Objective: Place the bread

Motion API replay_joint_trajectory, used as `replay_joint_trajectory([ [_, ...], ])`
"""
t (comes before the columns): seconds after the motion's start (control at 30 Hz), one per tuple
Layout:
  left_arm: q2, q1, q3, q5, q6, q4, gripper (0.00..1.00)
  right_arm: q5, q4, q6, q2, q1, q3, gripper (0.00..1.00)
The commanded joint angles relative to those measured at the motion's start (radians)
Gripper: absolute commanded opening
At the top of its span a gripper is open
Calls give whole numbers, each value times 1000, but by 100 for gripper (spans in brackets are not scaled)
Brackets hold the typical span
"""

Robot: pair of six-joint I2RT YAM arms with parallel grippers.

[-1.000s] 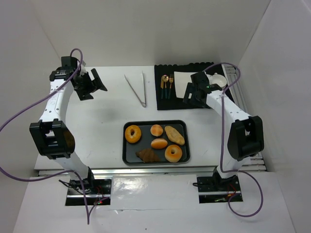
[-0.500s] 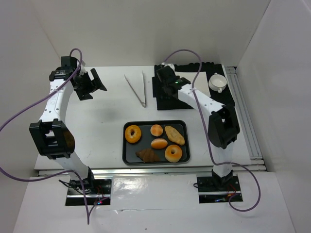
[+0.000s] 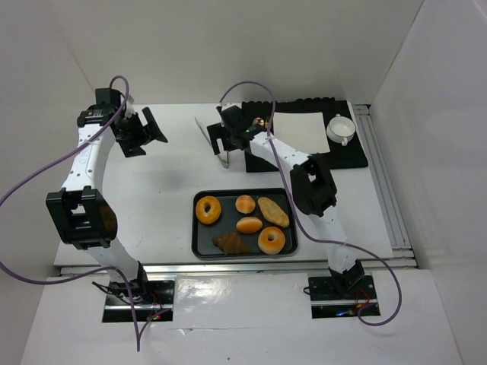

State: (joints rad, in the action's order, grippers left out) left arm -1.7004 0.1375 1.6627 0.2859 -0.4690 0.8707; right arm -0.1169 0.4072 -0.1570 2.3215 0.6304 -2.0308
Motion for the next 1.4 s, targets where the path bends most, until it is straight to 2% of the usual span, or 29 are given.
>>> replay_joint_trajectory([
  [0.0, -16, 7, 11, 6, 27, -2, 99, 60, -119, 33, 28, 11, -14, 100],
  [0.13, -25, 16, 2, -4, 27, -12, 99, 60, -82, 43, 131, 11, -112, 100],
  [0.3, -35, 16, 2, 7, 27, -21, 99, 60, -117, 80, 183, 22, -112, 100],
  [0.53, -53, 16, -7, 16, 27, -33, 99, -116, -245, 59, 300, 34, -172, 100],
  [0.63, -53, 16, -7, 25, 27, -44, 99, -147, -222, 59, 377, 34, -317, 100],
  [0.73, -53, 16, -17, 29, 27, -44, 99, -130, -220, 59, 463, 34, -433, 93],
  [0.9, -53, 27, -35, 29, 36, -44, 99, -151, -260, 50, 417, 45, -373, 55],
  [0.93, -53, 27, -35, 29, 36, -44, 99, -164, -260, 50, 402, 54, -373, 40],
  [1.03, -53, 27, -35, 39, 36, -44, 99, -185, -237, 50, 323, 54, -361, 21],
  [1.1, -41, 27, -35, 39, 36, -44, 99, -162, -219, 50, 239, 45, -361, 16],
  [1.17, -41, 27, -46, 50, 26, -53, 99, -118, -179, 40, 170, 45, -326, 16],
  [1.33, -10, 27, -55, 52, 26, -53, 99, 32, -67, 13, -134, 35, -96, 16],
  [1.37, 1, 27, -55, 52, 26, -53, 99, 84, 5, 13, -218, 35, -56, 16],
])
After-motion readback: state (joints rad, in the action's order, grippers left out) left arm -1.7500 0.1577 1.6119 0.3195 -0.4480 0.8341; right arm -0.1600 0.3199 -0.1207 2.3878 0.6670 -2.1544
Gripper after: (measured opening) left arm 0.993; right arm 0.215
